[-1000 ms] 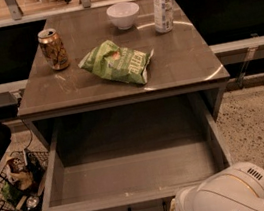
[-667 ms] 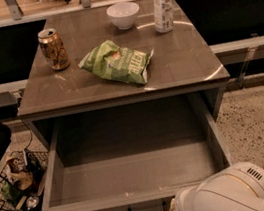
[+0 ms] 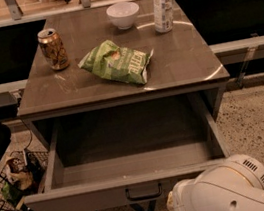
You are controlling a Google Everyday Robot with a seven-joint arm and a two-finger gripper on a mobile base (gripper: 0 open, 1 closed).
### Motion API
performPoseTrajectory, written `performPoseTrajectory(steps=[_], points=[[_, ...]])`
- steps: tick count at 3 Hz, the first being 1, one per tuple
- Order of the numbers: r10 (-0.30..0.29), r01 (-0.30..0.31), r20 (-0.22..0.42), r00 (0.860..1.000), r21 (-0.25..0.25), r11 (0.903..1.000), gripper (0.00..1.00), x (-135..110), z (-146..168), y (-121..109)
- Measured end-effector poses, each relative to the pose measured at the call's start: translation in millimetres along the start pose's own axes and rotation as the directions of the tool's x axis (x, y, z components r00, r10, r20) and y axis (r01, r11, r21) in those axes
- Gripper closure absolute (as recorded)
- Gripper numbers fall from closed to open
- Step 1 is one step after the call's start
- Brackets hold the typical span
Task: Close top drawer
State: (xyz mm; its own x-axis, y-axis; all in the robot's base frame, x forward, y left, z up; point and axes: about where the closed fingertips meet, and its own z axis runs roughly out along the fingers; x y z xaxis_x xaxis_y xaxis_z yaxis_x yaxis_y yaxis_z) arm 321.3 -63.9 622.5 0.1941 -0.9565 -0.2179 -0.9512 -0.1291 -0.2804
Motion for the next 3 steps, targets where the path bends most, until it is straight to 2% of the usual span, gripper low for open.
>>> performPoseTrajectory(steps=[1,2,3], points=[[-0.040,0.039,0.014,0.999,0.024,0.9989,1.00,-4,7,-41],[-0.051,0.050,0.021,0.998,0.034,0.9981,1.00,-6,11,-56],[-0.089,0.087,0.038,0.995,0.064,0.9942,1.00,-10,23,-104]])
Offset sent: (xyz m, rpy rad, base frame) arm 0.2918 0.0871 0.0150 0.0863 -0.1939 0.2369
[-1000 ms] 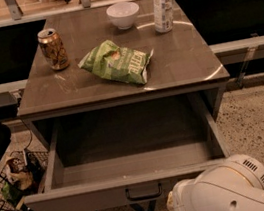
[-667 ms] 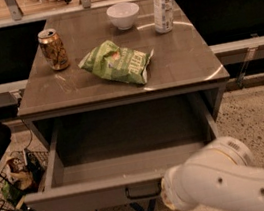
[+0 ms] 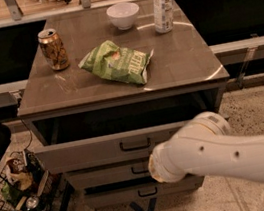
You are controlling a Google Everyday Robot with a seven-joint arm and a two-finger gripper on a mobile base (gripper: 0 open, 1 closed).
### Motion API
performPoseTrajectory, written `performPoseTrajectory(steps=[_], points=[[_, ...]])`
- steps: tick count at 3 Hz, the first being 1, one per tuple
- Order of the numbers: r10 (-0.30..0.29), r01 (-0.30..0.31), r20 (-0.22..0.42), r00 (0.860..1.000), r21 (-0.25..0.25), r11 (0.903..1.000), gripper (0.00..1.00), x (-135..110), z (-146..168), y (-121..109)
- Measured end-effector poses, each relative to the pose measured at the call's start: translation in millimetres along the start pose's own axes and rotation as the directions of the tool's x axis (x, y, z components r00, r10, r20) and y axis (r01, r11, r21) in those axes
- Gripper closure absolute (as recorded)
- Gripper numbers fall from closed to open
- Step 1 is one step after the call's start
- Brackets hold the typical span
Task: Close top drawer
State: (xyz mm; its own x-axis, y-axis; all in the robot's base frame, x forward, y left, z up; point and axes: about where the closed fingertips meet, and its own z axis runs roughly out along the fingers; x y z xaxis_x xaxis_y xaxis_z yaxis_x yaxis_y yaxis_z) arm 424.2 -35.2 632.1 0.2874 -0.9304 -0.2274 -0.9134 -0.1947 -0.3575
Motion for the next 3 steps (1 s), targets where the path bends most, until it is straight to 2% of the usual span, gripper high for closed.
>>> performPoseTrajectory(steps=[1,2,3], points=[[-0.023,0.021,0.026,0.999,0.050,0.9985,1.00,-8,6,-49],[-0.024,0.022,0.026,0.999,0.048,0.9986,1.00,-8,10,-53],[-0.034,0.033,0.028,0.999,0.040,0.9987,1.00,-2,28,-74]])
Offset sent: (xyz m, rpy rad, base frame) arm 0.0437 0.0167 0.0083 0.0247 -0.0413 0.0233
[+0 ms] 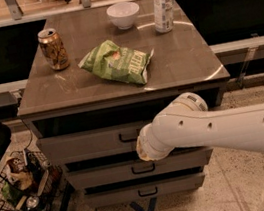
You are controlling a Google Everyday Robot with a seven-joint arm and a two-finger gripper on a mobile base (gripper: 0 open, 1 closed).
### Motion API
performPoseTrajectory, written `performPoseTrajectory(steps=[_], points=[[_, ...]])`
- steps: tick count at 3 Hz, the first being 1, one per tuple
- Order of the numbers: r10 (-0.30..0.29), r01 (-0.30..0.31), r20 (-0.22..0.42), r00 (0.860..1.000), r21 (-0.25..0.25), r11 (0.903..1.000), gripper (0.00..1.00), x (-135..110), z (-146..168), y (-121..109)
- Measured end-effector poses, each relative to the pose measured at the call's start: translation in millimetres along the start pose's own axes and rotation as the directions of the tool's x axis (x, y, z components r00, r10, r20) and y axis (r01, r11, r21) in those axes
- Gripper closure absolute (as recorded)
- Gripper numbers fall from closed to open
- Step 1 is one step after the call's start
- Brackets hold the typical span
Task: Close top drawer
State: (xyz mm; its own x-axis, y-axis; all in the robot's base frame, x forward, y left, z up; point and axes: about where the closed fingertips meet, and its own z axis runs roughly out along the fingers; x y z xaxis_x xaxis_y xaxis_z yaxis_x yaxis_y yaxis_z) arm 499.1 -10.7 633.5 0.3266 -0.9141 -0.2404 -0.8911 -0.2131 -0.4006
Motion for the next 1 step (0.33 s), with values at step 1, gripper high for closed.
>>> performPoseTrajectory(steps=[1], points=[[0.000,0.000,0.000,1.000,0.000,1.0000,1.00,0.0,0.0,0.0]])
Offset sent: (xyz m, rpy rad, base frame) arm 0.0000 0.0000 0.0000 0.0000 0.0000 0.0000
